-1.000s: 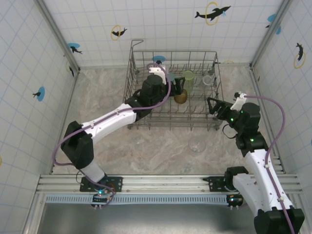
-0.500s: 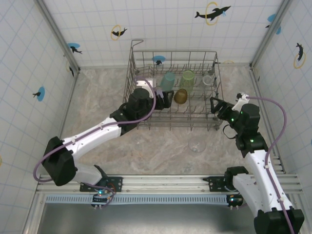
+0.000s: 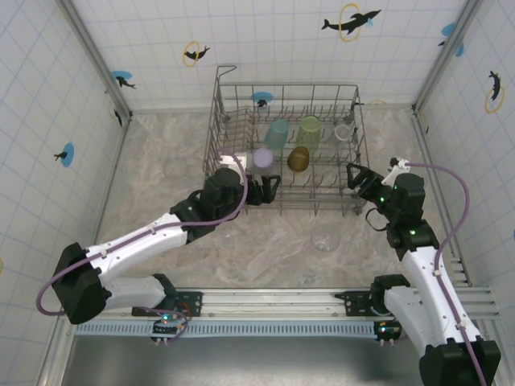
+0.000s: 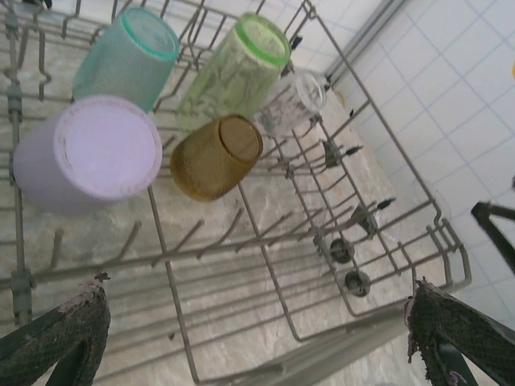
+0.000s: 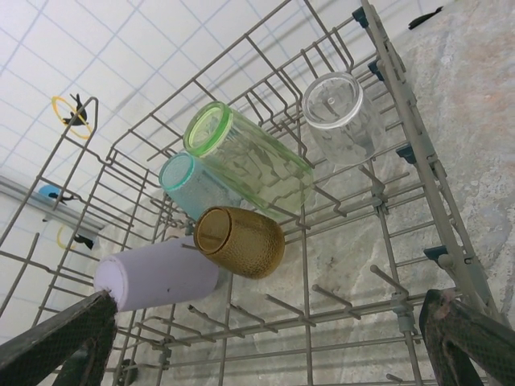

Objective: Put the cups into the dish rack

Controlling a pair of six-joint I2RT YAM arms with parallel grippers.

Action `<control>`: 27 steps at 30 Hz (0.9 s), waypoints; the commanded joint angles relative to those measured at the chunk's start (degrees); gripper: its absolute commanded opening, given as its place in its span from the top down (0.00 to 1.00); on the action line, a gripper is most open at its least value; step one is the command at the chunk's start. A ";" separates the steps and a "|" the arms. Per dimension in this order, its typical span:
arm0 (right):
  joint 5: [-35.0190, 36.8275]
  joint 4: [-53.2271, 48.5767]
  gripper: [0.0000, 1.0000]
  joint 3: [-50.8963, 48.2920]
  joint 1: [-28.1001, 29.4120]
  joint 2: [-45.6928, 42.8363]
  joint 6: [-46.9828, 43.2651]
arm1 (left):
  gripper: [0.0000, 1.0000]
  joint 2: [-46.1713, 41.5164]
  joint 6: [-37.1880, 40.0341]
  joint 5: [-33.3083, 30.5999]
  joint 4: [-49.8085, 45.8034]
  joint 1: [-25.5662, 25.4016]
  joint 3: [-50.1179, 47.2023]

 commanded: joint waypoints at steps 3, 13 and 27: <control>1.23 1.48 0.00 -1.33 -0.43 -0.88 0.90 | 0.02 -0.76 -1.79 -0.94 -2.74 -2.90 -0.99; 0.54 2.78 0.00 -1.49 -0.44 -0.22 3.27 | 0.02 -1.43 -4.12 -3.67 -2.77 -9.16 -2.20; 3.03 1.48 0.00 -1.24 -0.44 -0.11 3.66 | 0.02 5.32 -8.28 -9.37 -7.13 -16.65 0.88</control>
